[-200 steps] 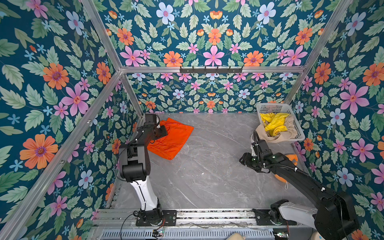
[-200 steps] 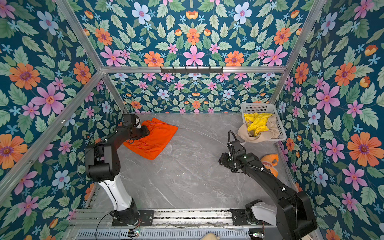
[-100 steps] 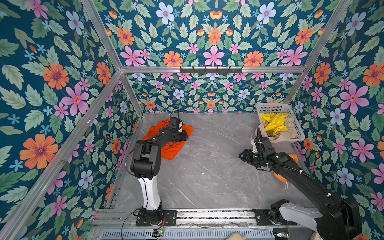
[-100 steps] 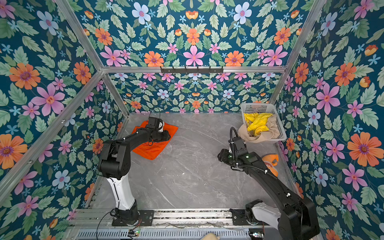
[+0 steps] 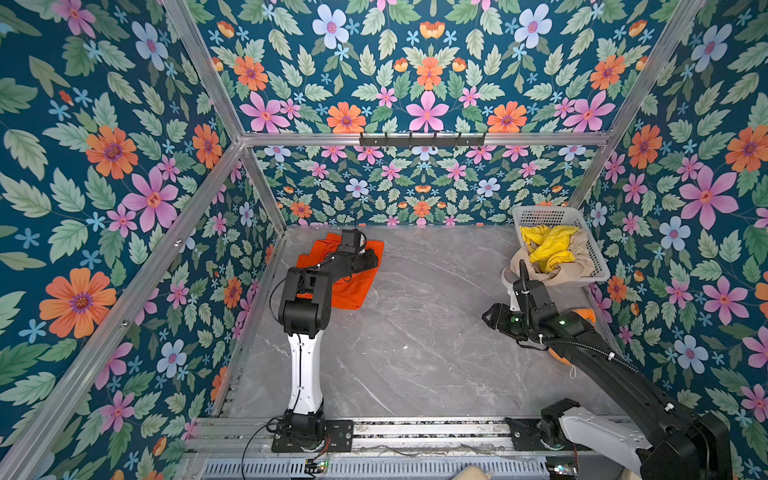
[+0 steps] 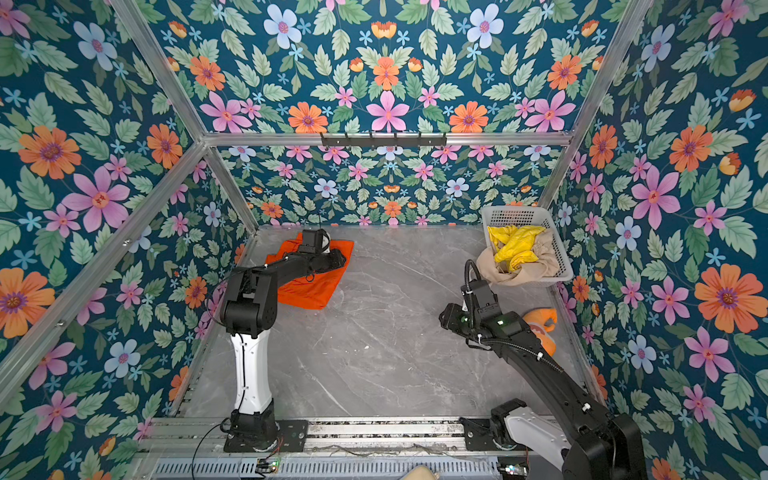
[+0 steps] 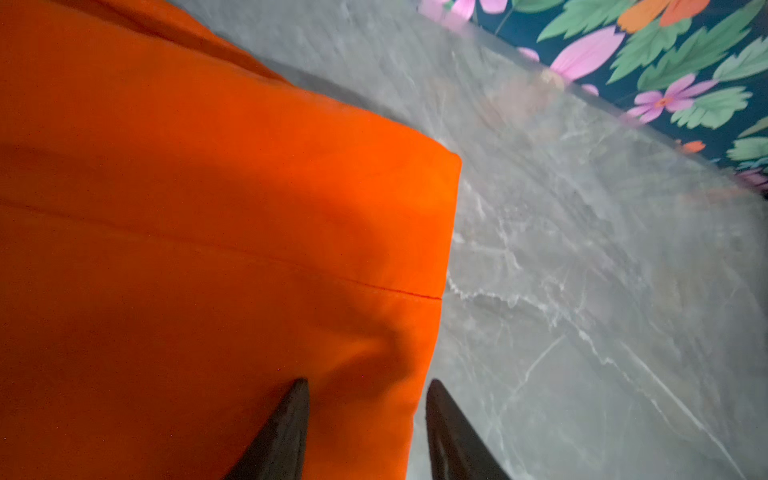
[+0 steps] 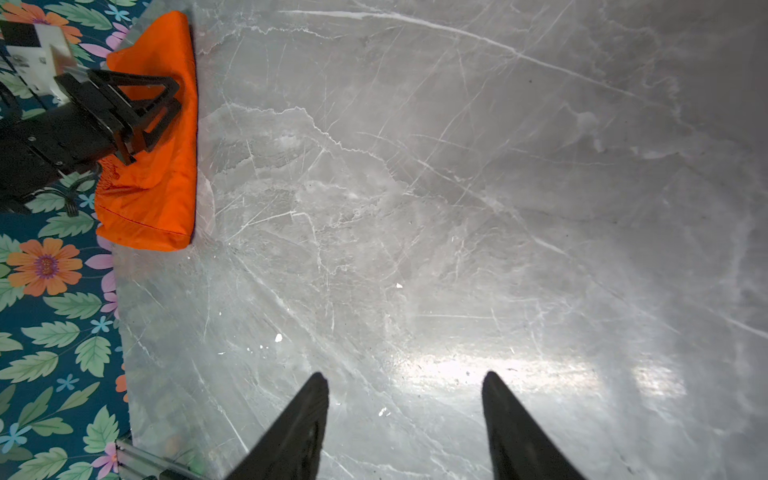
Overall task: Fold and stack the shorts
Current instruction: 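Carry the folded orange shorts with the left gripper to the table corner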
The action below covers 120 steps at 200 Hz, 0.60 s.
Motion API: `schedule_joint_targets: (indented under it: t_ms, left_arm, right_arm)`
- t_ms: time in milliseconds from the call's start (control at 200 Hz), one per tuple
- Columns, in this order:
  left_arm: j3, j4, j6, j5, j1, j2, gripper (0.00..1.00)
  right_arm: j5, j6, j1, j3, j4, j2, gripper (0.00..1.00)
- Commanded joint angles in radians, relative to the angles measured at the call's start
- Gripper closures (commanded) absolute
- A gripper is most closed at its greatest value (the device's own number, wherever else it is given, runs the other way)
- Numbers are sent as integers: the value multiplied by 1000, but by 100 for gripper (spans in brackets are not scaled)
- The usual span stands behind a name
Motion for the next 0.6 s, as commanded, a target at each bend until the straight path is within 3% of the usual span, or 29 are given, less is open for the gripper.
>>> schedule_joint_targets:
  t_ms: [0,595]
  left_arm:
    - [29,-72,-30,-6,17,39,51]
    - [142,-152,65,29,104,86,52]
  right_arm:
    - [22,0,1,-3,-21,-12,40]
    - [23,14,0,-2,-28,-31,40]
